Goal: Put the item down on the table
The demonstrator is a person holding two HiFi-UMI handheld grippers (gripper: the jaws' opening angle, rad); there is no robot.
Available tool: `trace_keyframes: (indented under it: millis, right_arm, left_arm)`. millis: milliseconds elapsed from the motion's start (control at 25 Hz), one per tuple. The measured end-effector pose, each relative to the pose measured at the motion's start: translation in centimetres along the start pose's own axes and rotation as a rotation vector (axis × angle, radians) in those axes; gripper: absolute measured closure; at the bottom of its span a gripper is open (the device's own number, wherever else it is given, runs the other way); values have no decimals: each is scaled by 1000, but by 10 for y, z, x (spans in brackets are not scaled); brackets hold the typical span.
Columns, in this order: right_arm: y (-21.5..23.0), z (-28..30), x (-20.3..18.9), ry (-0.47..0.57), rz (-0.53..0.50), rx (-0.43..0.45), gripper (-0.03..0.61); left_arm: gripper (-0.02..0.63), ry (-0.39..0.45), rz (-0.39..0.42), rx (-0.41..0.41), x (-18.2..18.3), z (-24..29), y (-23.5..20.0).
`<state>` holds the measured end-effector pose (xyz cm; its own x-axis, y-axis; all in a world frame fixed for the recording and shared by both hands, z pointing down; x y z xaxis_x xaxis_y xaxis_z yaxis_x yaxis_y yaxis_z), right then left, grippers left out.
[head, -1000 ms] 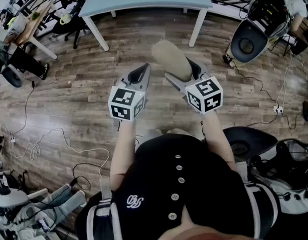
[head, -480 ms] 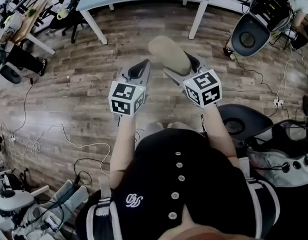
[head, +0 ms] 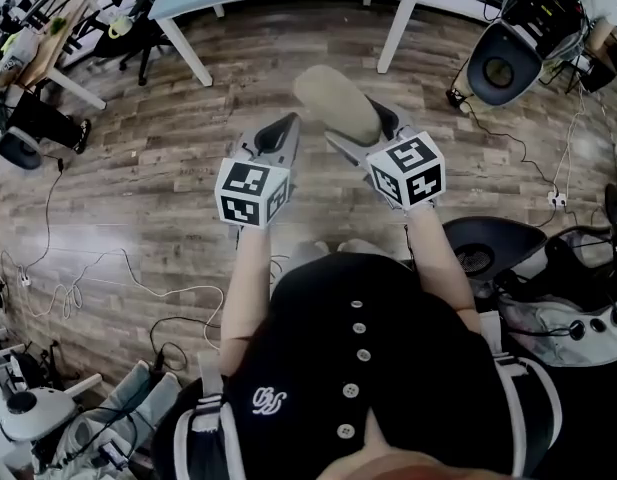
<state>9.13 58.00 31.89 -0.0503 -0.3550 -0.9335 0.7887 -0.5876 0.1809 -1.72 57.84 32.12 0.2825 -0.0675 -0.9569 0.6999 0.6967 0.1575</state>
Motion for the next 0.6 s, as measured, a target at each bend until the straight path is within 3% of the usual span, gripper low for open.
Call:
trace_keyframes:
  millis: [600]
  right_arm:
    - [-1, 29, -10, 16, 84, -42, 186]
  left_arm:
    - [612, 1, 7, -57, -15, 4, -29]
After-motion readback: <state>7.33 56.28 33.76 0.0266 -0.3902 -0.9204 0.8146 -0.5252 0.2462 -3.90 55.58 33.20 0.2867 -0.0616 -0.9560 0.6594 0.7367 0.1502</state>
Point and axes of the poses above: the fingertips, and each gripper's own axes: z forward along the fingers, y to its right, x out of its top, the point moved 3 cm from there along -z, backward along the fingers, and after that the axes turned 11 degrees about z, right-handed, at the moved point
